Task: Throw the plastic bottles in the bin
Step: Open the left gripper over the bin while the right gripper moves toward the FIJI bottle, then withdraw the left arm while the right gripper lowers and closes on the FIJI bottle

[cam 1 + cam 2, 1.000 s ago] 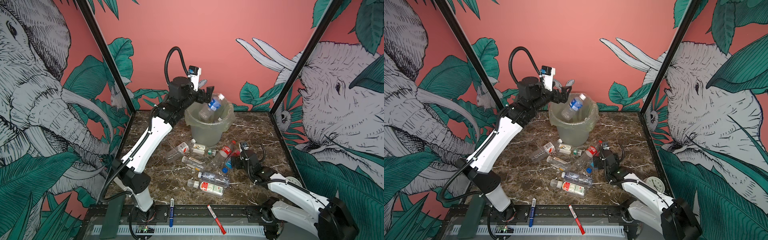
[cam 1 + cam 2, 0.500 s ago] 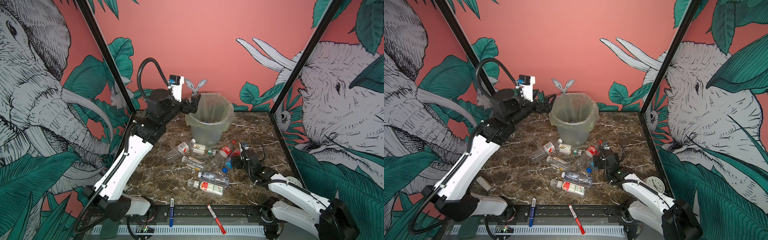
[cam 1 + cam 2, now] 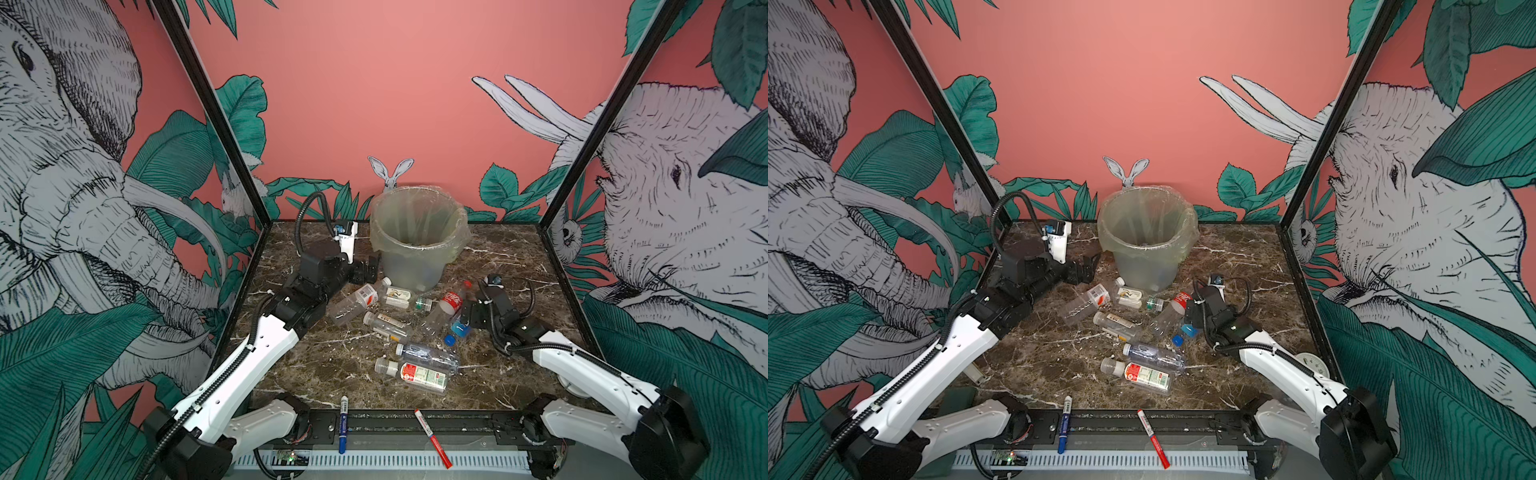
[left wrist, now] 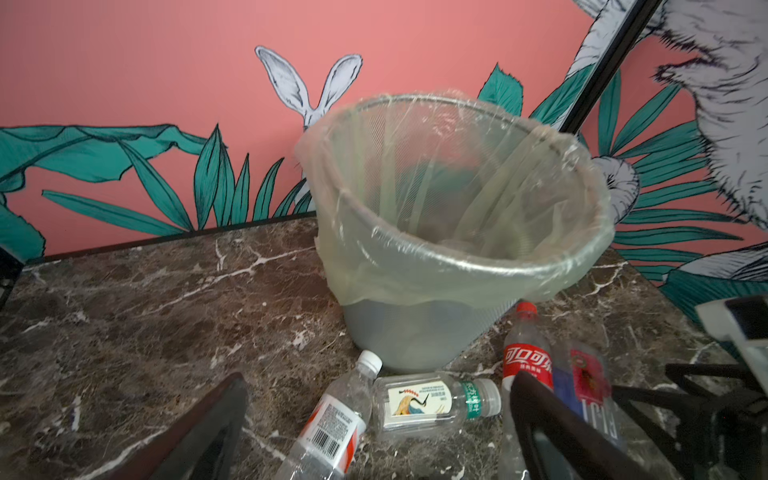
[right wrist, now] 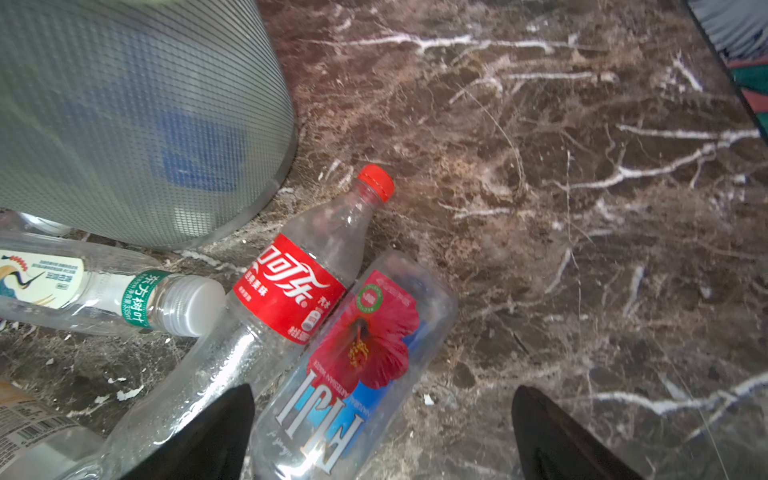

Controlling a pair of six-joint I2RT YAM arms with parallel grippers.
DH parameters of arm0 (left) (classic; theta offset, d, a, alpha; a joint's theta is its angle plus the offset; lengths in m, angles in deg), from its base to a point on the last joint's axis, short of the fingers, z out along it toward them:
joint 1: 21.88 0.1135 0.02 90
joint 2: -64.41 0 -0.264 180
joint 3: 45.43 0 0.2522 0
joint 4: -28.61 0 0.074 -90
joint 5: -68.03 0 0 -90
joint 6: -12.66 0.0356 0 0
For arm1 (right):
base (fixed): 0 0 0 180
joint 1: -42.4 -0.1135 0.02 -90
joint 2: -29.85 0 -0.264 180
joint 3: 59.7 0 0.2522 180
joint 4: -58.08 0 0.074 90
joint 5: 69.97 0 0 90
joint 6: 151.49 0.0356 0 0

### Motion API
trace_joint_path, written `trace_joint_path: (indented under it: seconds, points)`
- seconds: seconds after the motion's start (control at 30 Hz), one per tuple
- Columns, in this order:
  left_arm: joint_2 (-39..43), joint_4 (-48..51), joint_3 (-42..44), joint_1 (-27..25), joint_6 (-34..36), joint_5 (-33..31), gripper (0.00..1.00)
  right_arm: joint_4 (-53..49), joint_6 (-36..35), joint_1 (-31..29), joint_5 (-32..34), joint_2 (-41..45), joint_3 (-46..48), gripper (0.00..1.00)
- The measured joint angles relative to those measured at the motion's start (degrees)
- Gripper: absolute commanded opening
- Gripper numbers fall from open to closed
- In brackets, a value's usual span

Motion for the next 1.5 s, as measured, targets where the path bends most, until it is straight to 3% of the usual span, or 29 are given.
trace_joint_path:
  seconds: [0.23, 0.53, 1.0, 1.5]
  points:
    - [0.46, -6.03, 11.72, 0.00, -2.23, 0.63, 1.00, -5.70, 7.69, -2.05, 0.07, -0.83, -0.02, 0.99]
    - [-4.68, -16.50, 23.63, -0.28, -3.74, 4.31, 1.00, -6.08, 11.17, -2.97, -1.92, -9.01, -1.99, 0.99]
    - [-8.35, -30.40, 30.36, -2.03, -4.76, 7.96, 0.99, -5.35, 12.83, -2.99, -2.95, -15.45, -6.21, 0.99]
    - [-11.58, -33.97, 30.69, -3.41, -5.55, 11.63, 0.98, -10.45, 12.17, -2.97, -2.19, -13.55, -6.12, 0.94]
